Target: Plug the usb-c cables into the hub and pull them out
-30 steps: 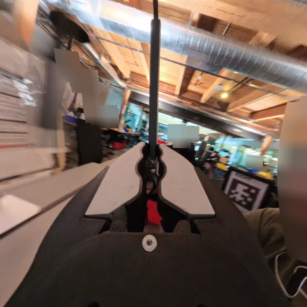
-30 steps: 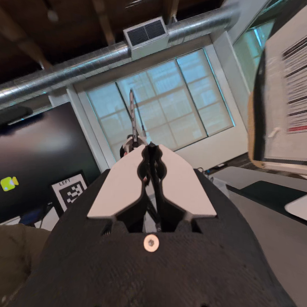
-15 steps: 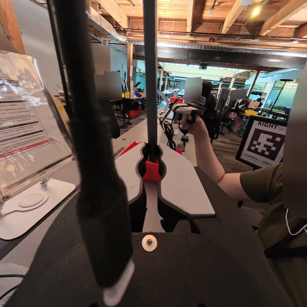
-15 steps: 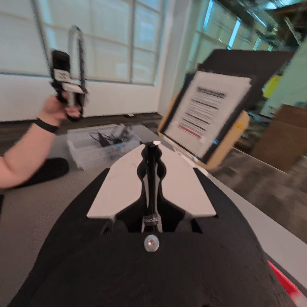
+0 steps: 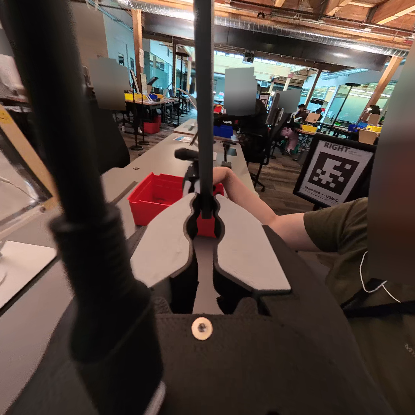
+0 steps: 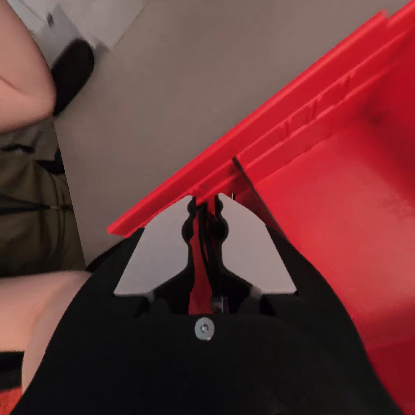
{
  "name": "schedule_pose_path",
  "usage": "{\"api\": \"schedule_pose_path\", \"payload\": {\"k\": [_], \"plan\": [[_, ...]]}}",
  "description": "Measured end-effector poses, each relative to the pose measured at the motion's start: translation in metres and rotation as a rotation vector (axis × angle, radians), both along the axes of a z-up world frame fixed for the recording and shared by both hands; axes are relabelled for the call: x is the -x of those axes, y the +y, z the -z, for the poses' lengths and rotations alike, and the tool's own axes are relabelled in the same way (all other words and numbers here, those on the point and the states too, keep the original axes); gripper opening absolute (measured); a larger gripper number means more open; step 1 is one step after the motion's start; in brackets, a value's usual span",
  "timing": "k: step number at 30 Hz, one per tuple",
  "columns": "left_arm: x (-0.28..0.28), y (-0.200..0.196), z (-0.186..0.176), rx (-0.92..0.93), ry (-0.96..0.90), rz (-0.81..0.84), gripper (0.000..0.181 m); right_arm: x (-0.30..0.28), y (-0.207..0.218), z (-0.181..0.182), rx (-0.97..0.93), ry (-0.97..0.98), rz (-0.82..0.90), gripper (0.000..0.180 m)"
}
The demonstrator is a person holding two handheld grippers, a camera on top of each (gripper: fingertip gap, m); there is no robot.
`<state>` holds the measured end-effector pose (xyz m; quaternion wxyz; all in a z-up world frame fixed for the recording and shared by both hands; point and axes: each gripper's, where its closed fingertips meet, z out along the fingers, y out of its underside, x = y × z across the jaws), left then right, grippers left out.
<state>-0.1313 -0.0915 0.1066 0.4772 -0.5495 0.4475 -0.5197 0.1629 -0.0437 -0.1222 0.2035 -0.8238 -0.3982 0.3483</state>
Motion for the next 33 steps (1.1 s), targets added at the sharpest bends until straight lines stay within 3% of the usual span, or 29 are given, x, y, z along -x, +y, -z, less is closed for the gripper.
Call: {"api": "schedule_pose_path", "payload": {"k": [4, 7, 11, 14, 16, 17, 18, 19, 20, 21, 23, 26, 30, 33], "plan": [[-0.033, -0.004, 0.019, 0.028, 0.061, 0.070, 0.009, 0.015, 0.021, -0.042, -0.204, 0.123, 0.060, 0.046], [-0.061, -0.007, 0.036, 0.043, 0.103, 0.114, 0.009, 0.043, 0.035, -0.097, -0.466, 0.188, 0.092, 0.059], [-0.087, -0.003, 0.060, 0.065, 0.162, 0.115, 0.009, 0.134, 0.003, -0.184, -0.657, 0.496, -0.060, 0.061], [-0.095, 0.000, 0.071, 0.094, 0.184, 0.121, 0.009, 0.192, -0.024, -0.213, -0.619, 0.701, -0.137, 0.073], [-0.097, 0.003, 0.078, 0.101, 0.201, 0.113, 0.009, 0.212, -0.019, -0.204, -0.566, 0.674, -0.106, 0.057], [-0.099, 0.003, 0.080, 0.102, 0.208, 0.117, 0.010, 0.217, -0.019, -0.199, -0.547, 0.661, -0.124, 0.026], [-0.100, 0.002, 0.083, 0.103, 0.213, 0.124, 0.010, 0.219, -0.022, -0.196, -0.520, 0.675, -0.165, 0.012], [-0.101, 0.004, 0.084, 0.107, 0.207, 0.117, 0.011, 0.218, -0.024, -0.196, -0.495, 0.688, -0.190, 0.011], [-0.102, 0.008, 0.084, 0.116, 0.199, 0.095, 0.023, 0.210, -0.016, -0.198, -0.498, 0.671, -0.147, 0.011], [-0.101, 0.010, 0.084, 0.127, 0.195, 0.083, 0.036, 0.196, -0.004, -0.203, -0.552, 0.646, -0.066, 0.011], [-0.097, 0.016, 0.082, 0.139, 0.196, 0.061, 0.046, 0.151, 0.011, -0.211, -0.694, 0.560, 0.024, 0.010], [-0.085, 0.027, 0.080, 0.133, 0.205, -0.001, 0.047, 0.055, 0.037, -0.188, -0.896, 0.182, 0.201, 0.010], [-0.075, 0.029, 0.080, 0.147, 0.227, 0.004, 0.044, -0.053, 0.051, -0.128, -0.798, -0.173, 0.387, 0.011], [-0.071, 0.030, 0.079, 0.136, 0.235, -0.010, 0.043, -0.092, 0.062, -0.076, -0.627, -0.374, 0.446, 0.011]]}}
